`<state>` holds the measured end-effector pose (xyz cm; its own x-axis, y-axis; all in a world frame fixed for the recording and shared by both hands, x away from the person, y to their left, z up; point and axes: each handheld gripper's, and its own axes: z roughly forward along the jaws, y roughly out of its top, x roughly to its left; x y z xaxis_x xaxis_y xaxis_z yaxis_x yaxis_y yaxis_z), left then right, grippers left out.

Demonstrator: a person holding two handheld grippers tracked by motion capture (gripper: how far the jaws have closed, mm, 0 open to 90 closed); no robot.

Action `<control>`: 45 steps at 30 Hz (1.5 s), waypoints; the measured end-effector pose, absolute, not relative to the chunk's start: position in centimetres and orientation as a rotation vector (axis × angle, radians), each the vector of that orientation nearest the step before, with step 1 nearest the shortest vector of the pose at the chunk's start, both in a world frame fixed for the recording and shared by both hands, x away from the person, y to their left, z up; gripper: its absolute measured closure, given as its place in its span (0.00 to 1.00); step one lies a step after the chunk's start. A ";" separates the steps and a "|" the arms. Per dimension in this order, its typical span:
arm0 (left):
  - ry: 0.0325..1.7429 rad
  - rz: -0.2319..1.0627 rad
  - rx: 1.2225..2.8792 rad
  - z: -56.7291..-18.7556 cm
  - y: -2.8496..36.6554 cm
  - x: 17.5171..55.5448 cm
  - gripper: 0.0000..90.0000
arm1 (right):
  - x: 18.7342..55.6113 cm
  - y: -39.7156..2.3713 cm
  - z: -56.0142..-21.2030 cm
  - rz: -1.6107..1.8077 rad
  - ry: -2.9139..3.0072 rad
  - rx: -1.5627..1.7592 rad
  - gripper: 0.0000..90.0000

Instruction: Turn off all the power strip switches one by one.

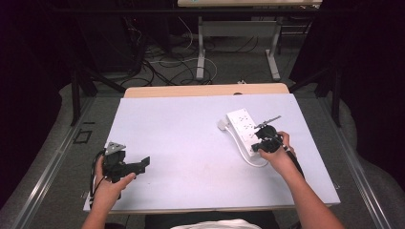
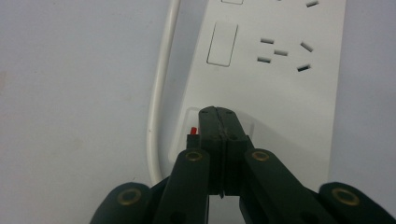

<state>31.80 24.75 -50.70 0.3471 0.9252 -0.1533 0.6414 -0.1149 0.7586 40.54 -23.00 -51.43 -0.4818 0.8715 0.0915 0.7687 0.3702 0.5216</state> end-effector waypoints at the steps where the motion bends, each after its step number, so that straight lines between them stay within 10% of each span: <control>1: 1.375 0.471 1.832 -50.7 24.8 31.8 0.01 | 40.5 -23.0 -51.4 0.758 2.429 1.475 1.00; 45: 1.373 0.468 1.828 -50.5 25.4 31.7 0.01 | 42.0 -22.6 -49.5 0.788 2.422 1.439 1.00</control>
<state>31.68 25.41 -50.49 0.3470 0.9241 -0.1600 0.6343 -0.1056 0.7658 41.97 -22.64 -49.53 -0.4984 0.8629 0.0843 0.7474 0.3784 0.5461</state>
